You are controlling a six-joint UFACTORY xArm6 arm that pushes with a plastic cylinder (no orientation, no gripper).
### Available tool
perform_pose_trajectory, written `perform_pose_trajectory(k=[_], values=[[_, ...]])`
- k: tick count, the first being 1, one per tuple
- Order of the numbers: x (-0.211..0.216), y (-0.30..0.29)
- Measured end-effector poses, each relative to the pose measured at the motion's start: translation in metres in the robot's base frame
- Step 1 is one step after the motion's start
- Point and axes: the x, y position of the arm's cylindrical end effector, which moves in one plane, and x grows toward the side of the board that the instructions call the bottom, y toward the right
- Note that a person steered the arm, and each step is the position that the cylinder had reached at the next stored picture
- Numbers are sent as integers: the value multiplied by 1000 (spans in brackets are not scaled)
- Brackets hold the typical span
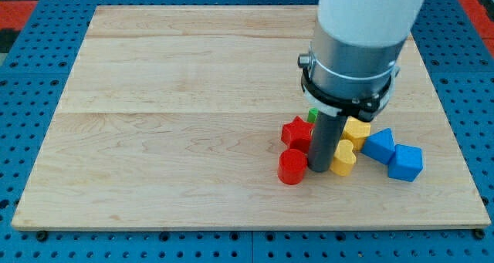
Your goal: Point your arm below to the yellow heart
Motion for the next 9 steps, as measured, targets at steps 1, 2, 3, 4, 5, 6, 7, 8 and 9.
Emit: perform_pose_trajectory(k=[1, 2, 3, 4, 5, 6, 7, 8, 9], values=[[1, 22], [4, 21], [10, 21], [32, 21], [40, 28], [40, 28], [40, 26], [40, 24], [40, 24]])
